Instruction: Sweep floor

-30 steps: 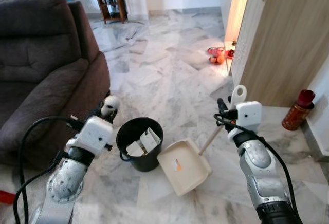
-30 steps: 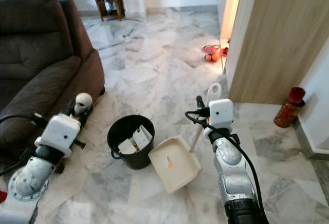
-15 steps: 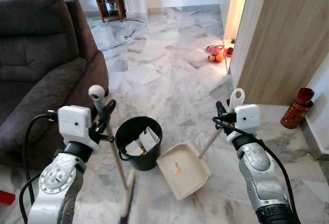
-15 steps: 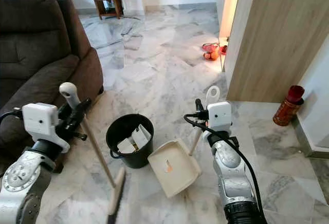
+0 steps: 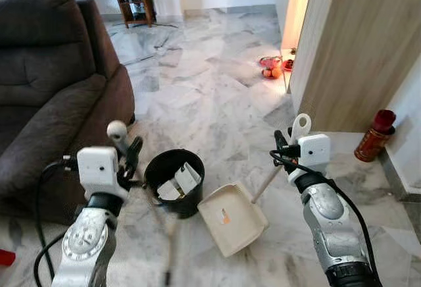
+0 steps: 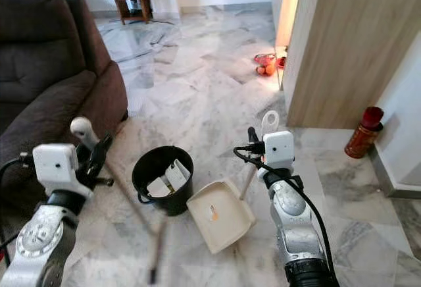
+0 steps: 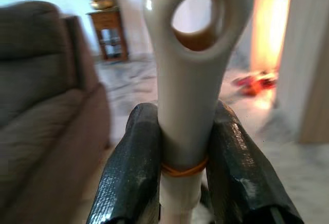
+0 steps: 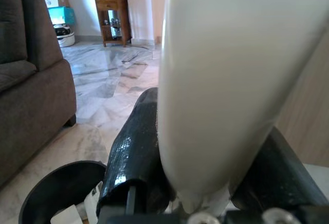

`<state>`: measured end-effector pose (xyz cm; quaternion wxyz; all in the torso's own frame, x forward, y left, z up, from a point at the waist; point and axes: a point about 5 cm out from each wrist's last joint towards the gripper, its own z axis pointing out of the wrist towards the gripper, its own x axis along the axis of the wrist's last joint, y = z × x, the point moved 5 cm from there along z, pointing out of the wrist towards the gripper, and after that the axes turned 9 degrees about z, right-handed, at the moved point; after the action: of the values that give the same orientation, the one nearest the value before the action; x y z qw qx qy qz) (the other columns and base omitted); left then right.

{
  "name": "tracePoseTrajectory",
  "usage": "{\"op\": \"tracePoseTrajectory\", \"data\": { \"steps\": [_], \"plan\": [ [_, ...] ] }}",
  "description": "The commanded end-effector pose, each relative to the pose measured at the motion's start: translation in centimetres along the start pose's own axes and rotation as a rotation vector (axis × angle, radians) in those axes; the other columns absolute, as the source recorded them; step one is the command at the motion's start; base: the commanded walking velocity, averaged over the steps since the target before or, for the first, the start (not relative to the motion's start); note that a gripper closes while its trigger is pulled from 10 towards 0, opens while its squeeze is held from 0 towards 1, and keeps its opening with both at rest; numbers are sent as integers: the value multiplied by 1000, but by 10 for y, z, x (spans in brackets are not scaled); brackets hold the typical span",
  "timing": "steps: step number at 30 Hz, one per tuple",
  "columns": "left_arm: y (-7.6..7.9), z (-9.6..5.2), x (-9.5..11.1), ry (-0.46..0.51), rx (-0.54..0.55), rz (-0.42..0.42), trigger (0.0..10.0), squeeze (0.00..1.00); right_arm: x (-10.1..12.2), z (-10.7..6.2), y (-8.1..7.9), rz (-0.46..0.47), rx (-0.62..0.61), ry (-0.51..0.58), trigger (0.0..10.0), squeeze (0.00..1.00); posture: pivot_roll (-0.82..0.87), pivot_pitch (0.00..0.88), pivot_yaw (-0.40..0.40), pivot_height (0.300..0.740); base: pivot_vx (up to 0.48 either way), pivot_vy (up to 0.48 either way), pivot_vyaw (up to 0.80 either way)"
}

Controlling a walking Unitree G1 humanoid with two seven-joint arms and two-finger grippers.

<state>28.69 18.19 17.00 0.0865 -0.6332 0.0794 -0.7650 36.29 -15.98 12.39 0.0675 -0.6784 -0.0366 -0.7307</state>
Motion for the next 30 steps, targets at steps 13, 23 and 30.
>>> {"op": "tracePoseTrajectory", "data": {
  "steps": [13,23,30],
  "plan": [
    [1,-18,11,69,148,203,10000,0,14,3,-8,-3,18,71,10000,0,-187,52,102,740,0,0,0],
    [6,-19,7,68,147,206,10000,0,15,4,-9,-3,19,76,10000,0,-195,42,105,740,0,0,0],
    [9,-18,5,59,138,207,10000,0,12,5,-8,5,17,61,10000,0,-197,34,106,740,0,0,0]
  ]
}}
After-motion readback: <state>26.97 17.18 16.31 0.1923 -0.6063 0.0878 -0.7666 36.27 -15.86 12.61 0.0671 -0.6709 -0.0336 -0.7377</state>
